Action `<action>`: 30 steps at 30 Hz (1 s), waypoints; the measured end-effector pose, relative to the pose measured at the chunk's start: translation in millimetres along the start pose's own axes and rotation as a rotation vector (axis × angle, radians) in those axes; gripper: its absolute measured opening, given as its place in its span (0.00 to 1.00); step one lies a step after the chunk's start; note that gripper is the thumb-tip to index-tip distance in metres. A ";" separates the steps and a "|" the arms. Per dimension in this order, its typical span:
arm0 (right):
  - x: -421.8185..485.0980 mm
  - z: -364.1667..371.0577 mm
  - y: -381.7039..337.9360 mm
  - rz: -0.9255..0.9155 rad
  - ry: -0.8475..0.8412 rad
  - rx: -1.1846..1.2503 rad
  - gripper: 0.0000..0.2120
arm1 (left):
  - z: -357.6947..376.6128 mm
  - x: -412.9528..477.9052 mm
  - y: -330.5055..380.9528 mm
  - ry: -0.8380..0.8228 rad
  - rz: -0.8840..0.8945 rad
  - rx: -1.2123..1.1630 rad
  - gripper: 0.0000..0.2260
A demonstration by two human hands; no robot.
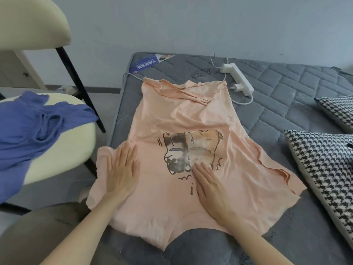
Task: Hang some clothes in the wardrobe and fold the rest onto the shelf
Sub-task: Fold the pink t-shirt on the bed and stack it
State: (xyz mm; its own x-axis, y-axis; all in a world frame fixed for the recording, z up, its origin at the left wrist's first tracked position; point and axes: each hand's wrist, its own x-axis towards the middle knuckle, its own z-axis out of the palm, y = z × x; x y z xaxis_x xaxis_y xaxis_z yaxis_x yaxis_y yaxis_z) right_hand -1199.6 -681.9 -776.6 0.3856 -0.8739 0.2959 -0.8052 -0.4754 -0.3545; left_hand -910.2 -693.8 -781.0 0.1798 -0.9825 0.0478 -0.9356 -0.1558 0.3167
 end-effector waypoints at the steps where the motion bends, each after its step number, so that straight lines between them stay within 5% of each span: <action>1: 6.9 8.2 -12.2 -0.036 -0.037 0.024 0.20 | -2.0 -5.7 -8.3 -0.012 -0.044 -0.033 0.23; 7: 51.9 56.3 -86.1 -0.174 -0.342 -0.122 0.24 | -9.3 -36.2 -52.2 -0.121 -0.393 -0.337 0.25; 11: 78.9 84.2 -122.6 -0.184 -0.379 -0.139 0.28 | -12.7 -51.2 -68.7 -0.193 -0.656 -0.870 0.29; 19: 113.0 103.0 -147.6 -0.242 -0.415 -0.096 0.34 | -21.2 -66.1 -85.0 -0.203 -0.902 -1.329 0.14; 23: 122.4 106.1 -151.8 -0.251 -0.373 -0.043 0.30 | -18.8 -60.4 -104.5 0.014 -1.035 -1.634 0.08; 26: 141.1 103.3 -163.4 -0.179 -0.253 -0.039 0.25 | -25.0 -54.7 -118.1 0.187 -1.045 -1.876 0.13; 30: 183.1 107.9 -188.7 0.000 -0.310 -0.150 0.19 | -42.8 -55.0 -120.0 0.292 -0.979 -1.833 0.13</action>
State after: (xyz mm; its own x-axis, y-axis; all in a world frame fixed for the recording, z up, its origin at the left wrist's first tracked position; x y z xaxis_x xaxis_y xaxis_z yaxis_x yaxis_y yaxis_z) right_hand -928.5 -763.1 -751.3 0.4853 -0.8743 0.0045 -0.8538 -0.4750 -0.2131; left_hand -794.7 -616.8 -781.1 0.5140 -0.5916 -0.6212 0.7425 -0.0558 0.6675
